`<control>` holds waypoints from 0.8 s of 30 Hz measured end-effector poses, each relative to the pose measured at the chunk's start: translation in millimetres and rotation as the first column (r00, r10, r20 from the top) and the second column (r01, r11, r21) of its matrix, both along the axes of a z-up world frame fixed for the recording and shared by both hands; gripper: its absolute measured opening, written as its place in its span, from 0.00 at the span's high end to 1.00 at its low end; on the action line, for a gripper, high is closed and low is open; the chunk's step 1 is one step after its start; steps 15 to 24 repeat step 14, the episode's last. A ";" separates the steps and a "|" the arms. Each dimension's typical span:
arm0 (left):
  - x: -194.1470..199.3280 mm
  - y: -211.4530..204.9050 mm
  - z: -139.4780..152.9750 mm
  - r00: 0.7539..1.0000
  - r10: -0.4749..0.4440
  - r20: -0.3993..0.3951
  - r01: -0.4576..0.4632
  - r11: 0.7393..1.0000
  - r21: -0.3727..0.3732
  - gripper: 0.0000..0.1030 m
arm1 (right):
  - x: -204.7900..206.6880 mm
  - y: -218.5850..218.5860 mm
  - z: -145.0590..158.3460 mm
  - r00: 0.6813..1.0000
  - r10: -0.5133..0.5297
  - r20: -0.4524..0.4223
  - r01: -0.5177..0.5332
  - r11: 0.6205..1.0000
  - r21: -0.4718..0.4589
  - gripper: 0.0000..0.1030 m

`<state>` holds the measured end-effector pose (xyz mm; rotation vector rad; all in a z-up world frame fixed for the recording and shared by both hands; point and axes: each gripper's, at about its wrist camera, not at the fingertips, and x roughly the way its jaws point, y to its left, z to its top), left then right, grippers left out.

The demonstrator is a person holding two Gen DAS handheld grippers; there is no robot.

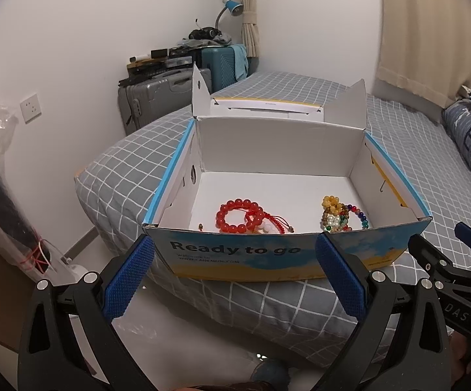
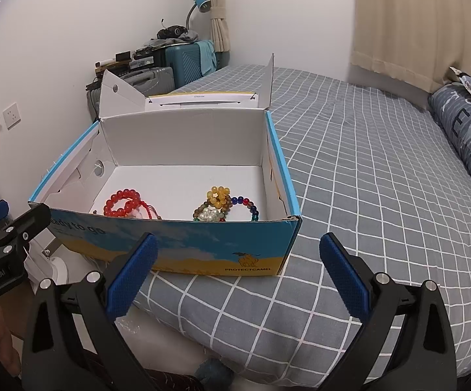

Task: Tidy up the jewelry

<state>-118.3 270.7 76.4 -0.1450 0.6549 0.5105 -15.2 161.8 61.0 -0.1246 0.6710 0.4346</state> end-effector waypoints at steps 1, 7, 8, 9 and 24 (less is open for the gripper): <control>-0.1 0.0 -0.2 1.000 0.000 0.000 0.000 1.000 0.000 0.06 | 0.3 0.1 -0.1 1.000 -0.001 -0.002 0.001 1.000 0.000 0.07; 1.8 0.1 0.5 1.000 -0.007 -0.006 0.007 1.000 -0.015 0.06 | 1.7 -0.1 -0.3 1.000 -0.004 -0.004 0.004 1.000 -0.001 0.07; 1.9 0.6 0.4 1.000 -0.004 -0.005 0.004 1.000 -0.018 0.06 | 1.7 -0.4 -0.4 1.000 -0.003 -0.005 0.003 1.000 -0.001 0.07; 1.5 1.3 0.4 1.000 0.005 -0.004 -0.005 1.000 -0.016 0.06 | 2.0 -0.4 -0.5 1.000 -0.003 -0.005 0.003 1.000 -0.001 0.07; 2.8 -0.4 -0.2 1.000 0.011 -0.011 -0.011 1.000 0.004 0.06 | 1.9 -0.2 -0.7 1.000 -0.003 -0.005 0.003 1.000 0.000 0.07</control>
